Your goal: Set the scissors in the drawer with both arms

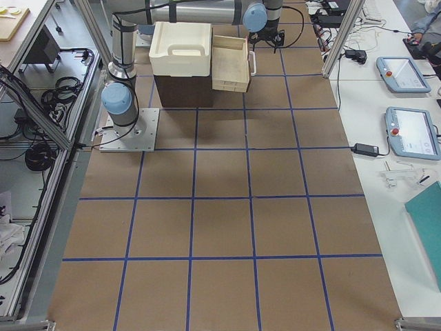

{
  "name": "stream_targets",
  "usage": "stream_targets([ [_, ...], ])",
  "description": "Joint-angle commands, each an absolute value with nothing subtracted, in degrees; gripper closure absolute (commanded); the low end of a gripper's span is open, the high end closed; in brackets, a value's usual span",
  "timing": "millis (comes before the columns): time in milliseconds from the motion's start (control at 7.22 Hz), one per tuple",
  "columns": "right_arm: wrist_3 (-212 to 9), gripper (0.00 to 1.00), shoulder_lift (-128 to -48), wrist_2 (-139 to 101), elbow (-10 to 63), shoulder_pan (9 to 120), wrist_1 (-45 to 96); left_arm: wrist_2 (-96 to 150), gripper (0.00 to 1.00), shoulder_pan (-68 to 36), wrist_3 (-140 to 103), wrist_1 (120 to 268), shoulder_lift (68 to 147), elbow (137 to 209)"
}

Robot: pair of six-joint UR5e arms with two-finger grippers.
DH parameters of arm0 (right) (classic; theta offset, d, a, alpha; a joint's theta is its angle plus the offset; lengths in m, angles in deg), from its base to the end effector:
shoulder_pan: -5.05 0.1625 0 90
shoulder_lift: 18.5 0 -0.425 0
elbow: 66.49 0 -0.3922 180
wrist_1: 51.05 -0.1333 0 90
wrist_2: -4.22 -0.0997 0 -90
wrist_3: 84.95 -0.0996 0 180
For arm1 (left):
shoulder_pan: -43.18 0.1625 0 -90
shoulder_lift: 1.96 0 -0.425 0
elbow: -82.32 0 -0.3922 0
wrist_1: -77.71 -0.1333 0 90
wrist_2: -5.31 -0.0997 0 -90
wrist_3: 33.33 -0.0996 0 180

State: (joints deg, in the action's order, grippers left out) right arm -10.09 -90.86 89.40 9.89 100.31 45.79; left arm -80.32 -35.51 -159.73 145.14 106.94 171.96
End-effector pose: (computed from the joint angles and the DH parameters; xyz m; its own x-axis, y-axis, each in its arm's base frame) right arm 0.1983 -0.6089 0.4458 -0.1707 -0.9850 0.0256 -0.9814 0.1676 -0.0939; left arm -0.0174 -0.6316 0.3478 0.4234 0.9002 -0.1017 0.9039 -0.4273 -0.0195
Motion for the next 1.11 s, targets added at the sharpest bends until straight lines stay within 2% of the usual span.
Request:
stream_targets([
  [0, -10.15, 0.00, -99.32, 90.18, 11.63, 97.70, 39.17, -80.13, 1.00, -42.84, -153.77, 145.74, 106.24, 171.79],
  [277, -11.29, 0.00, -101.64, 90.09, 13.74, 97.34, 35.44, -79.86, 1.00, -48.90, -148.51, 146.18, 105.45, 171.88],
  [969, -39.00, 0.00, -103.32, 90.62, 14.54, 96.47, 36.14, -79.68, 1.00, -62.09, -131.97, 149.33, 102.81, 171.88],
])
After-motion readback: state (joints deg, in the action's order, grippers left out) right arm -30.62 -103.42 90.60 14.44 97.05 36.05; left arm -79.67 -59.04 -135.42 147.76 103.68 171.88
